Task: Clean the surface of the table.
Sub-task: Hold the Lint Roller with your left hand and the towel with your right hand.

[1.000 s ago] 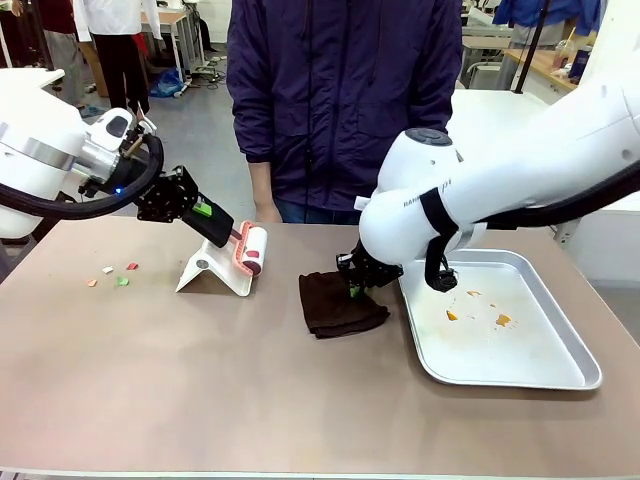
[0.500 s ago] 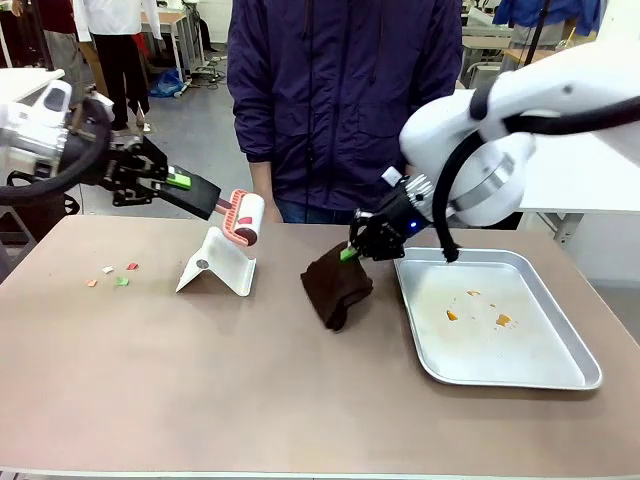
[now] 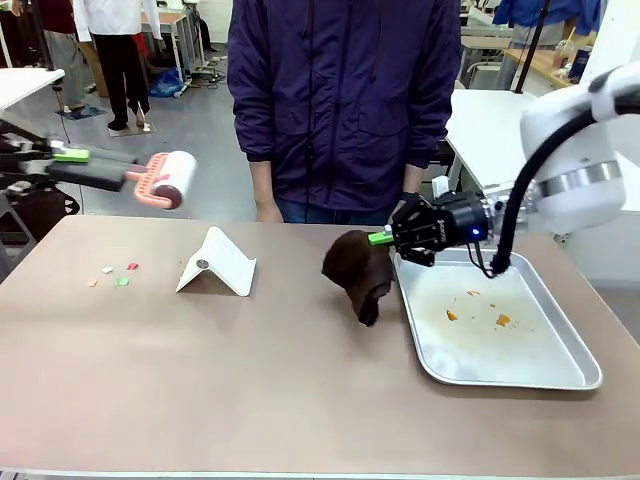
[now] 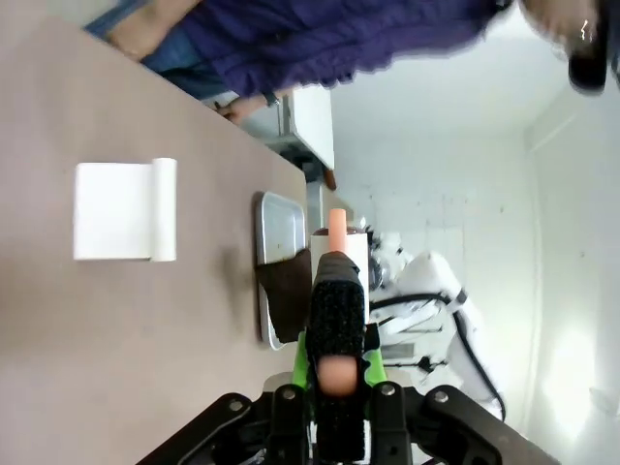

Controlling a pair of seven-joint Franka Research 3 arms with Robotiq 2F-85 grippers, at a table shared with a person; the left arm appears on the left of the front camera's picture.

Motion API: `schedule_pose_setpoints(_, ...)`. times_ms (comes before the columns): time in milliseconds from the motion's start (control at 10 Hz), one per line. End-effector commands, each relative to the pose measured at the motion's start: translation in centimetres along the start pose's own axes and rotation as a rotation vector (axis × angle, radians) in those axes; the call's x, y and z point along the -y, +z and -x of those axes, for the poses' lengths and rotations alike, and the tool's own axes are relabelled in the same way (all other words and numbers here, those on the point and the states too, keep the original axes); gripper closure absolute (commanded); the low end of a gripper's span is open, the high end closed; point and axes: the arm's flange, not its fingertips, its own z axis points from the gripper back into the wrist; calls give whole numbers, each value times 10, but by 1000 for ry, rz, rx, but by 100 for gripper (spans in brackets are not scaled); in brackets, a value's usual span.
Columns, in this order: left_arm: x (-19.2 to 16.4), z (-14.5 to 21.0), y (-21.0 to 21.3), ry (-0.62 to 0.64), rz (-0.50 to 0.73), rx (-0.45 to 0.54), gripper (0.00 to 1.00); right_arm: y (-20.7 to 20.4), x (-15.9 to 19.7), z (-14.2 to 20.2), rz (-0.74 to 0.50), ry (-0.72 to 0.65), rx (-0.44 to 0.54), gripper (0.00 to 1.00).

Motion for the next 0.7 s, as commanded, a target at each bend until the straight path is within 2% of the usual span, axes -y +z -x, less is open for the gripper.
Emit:
schedule_pose_setpoints(0,-4,14,36,162,-36,35,100,27,-10,48,-18,-53,50,100)
schedule_pose_setpoints(200,-26,23,92,114,-22,0,100,88,12,97,-35,-24,232,100)
schedule_pose_setpoints(300,-38,30,123,2,-26,-34,100,119,26,110,-49,-50,291,100)
schedule_pose_setpoints(400,-50,40,153,-82,11,-70,100,149,40,119,-64,-83,320,100)
schedule_pose_setpoints(500,-63,52,181,-82,23,-10,100,185,55,127,-98,-89,360,100)
schedule_pose_setpoints(600,-73,65,197,-82,10,20,100,217,70,135,-133,-39,336,100)
